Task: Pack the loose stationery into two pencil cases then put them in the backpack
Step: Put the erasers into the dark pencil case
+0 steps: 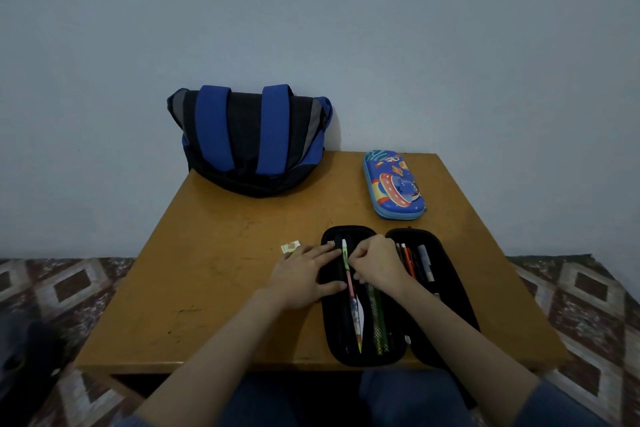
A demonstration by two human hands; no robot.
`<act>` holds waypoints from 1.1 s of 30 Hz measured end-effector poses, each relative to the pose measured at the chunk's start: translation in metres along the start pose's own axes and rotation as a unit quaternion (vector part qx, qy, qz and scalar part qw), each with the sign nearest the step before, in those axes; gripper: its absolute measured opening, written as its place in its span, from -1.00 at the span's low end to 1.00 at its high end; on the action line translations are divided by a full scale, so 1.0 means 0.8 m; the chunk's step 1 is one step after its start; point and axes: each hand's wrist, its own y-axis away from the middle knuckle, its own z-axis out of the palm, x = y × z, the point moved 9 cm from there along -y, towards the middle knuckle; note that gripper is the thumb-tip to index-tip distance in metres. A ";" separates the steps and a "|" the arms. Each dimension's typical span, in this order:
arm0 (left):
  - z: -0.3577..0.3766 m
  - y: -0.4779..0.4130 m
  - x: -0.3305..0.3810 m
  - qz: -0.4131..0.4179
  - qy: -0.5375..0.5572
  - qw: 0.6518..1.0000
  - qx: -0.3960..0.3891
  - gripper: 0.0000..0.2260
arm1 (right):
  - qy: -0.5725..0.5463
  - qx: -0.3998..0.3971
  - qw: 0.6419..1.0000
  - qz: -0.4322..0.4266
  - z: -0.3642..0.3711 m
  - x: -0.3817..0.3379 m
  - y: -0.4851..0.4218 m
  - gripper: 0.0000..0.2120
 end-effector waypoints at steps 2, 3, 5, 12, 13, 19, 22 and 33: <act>0.004 0.000 -0.001 -0.002 0.015 1.000 0.009 -0.40 | -0.025 -0.014 0.999 0.022 0.003 0.005 0.000 -0.79; 0.006 0.000 -0.002 -0.003 0.020 1.000 0.013 -0.40 | -0.038 -0.018 0.998 0.036 0.004 0.008 -0.001 -0.79; 0.008 -0.001 -0.003 -0.007 0.031 0.999 0.020 -0.40 | -0.078 -0.021 0.995 0.063 0.004 0.013 0.000 -0.80; -0.010 0.020 -0.017 -0.043 0.123 0.985 0.117 -0.45 | -0.125 -0.016 0.990 0.056 -0.006 0.015 0.001 -0.85; -0.012 0.027 -0.030 -0.060 0.135 0.981 0.128 -0.47 | -0.111 -0.002 0.993 0.038 -0.010 0.012 -0.001 -0.84; 0.002 0.072 -0.137 -0.201 0.077 0.968 0.131 -0.50 | 0.014 0.027 0.996 -0.086 -0.002 -0.043 -0.014 -0.87; 0.010 0.080 -0.145 -0.186 0.052 0.972 0.133 -0.51 | 0.119 0.007 0.983 -0.140 0.029 -0.078 -0.022 -0.81; 0.005 0.083 -0.140 -0.184 0.049 0.969 0.159 -0.53 | 0.386 -0.049 0.889 -0.240 0.123 -0.102 -0.034 -0.53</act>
